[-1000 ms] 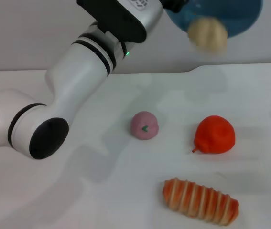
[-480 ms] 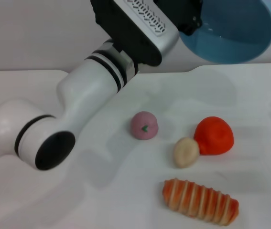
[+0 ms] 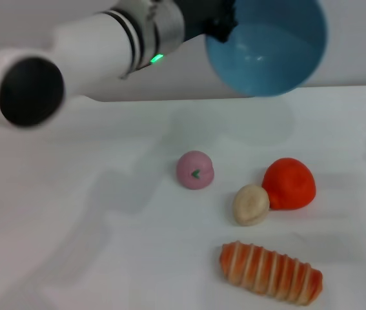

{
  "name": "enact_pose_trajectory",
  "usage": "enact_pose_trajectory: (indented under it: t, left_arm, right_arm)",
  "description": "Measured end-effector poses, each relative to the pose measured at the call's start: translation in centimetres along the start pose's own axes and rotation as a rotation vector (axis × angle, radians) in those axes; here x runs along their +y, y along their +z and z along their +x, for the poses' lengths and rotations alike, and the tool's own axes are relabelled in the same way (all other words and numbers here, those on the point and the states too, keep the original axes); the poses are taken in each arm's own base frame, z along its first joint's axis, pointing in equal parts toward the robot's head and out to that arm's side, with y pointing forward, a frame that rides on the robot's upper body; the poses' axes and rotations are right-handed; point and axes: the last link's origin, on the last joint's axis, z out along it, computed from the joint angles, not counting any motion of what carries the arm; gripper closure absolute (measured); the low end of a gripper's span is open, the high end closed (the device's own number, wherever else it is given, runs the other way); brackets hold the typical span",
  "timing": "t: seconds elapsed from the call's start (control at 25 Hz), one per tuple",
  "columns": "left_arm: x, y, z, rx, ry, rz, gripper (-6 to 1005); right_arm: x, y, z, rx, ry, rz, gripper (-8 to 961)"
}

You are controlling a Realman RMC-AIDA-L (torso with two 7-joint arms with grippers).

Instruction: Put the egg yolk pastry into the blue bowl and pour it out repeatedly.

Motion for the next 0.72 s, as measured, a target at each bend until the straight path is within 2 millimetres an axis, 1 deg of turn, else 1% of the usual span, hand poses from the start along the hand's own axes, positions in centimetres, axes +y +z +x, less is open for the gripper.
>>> enact_pose_trajectory:
  t: [0.2,0.32,0.44,0.72]
  left_arm:
    - [-1.7,-0.7,-1.5,-0.176,-0.092,-0.041,1000]
    - [-2.2,-0.7,-2.6,-0.333,-0.093,-0.057,1000]
    - [-2.4,-0.8,-3.3,-0.453,-0.095,-0.045,1000]
    - [-2.5,-1.2,-2.8,-0.636,-0.057,-0.014,1000]
  right_arm:
    - [0.0,0.0,0.0,0.000,-0.003,0.000,227]
    - [0.1,0.2,-0.1,-0.003,-0.005,-0.004,227]
    - [0.2,0.3,-0.1,-0.003,-0.008,-0.013,227]
    - [0.7,0.4,0.0,0.008,-0.018,-0.043,227]
